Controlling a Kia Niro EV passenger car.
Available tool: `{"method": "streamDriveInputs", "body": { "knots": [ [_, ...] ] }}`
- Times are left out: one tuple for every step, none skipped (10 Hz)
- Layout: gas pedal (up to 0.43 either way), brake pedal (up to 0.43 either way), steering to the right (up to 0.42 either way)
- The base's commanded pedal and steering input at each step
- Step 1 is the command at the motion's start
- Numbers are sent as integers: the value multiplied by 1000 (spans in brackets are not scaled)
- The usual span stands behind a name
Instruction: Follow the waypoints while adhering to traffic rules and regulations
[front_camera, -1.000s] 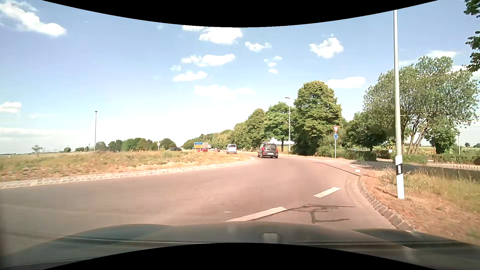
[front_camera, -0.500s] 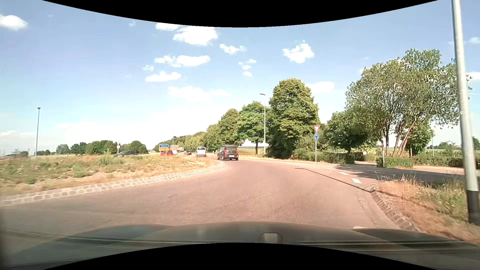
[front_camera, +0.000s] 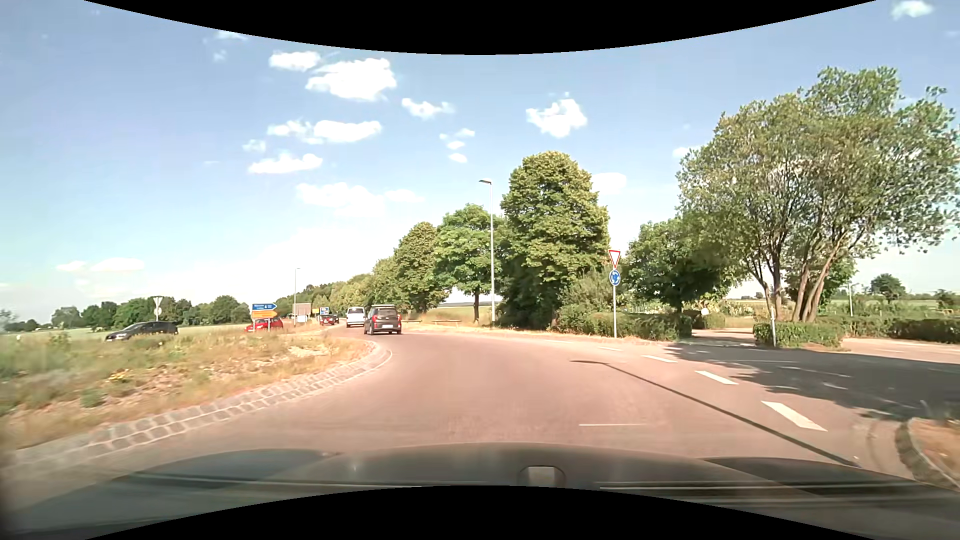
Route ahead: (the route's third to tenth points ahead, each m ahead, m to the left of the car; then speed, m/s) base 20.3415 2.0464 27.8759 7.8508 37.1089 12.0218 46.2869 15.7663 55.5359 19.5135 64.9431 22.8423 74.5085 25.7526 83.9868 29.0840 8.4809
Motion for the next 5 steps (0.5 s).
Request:
{"method": "streamDriveInputs", "body": {
  "knots": [
    [150,6,-5],
    [79,6,-18],
    [67,6,-28],
    [67,6,-47],
    [67,6,-64]
  ]
}}
